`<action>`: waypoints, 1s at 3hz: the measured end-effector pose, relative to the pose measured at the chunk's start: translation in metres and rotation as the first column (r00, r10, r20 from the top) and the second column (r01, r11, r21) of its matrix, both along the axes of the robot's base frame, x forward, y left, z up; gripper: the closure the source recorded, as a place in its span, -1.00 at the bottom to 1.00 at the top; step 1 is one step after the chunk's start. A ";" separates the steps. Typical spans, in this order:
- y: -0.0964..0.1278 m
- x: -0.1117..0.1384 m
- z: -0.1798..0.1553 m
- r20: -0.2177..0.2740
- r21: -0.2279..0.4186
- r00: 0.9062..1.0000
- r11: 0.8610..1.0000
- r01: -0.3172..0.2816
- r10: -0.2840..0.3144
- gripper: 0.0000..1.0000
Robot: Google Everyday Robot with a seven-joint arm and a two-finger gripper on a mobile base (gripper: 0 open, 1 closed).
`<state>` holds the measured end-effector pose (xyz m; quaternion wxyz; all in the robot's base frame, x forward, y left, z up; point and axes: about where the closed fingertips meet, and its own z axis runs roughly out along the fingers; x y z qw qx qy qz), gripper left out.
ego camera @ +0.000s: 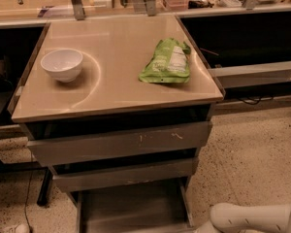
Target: Close bottom drawer
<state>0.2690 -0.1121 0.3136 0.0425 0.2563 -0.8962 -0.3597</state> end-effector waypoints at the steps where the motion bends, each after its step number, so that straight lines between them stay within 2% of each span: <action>1: 0.000 0.000 0.000 -0.001 0.001 1.000 1.000 0.000 0.000 1.00; 2: 0.004 0.003 -0.025 -0.022 0.031 0.999 0.999 0.041 -0.040 1.00; 3: 0.006 0.019 -0.063 -0.035 0.048 0.992 0.991 0.121 -0.120 1.00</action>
Offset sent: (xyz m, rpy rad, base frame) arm 0.0149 0.0098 -0.0760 0.0946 0.0598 -0.1319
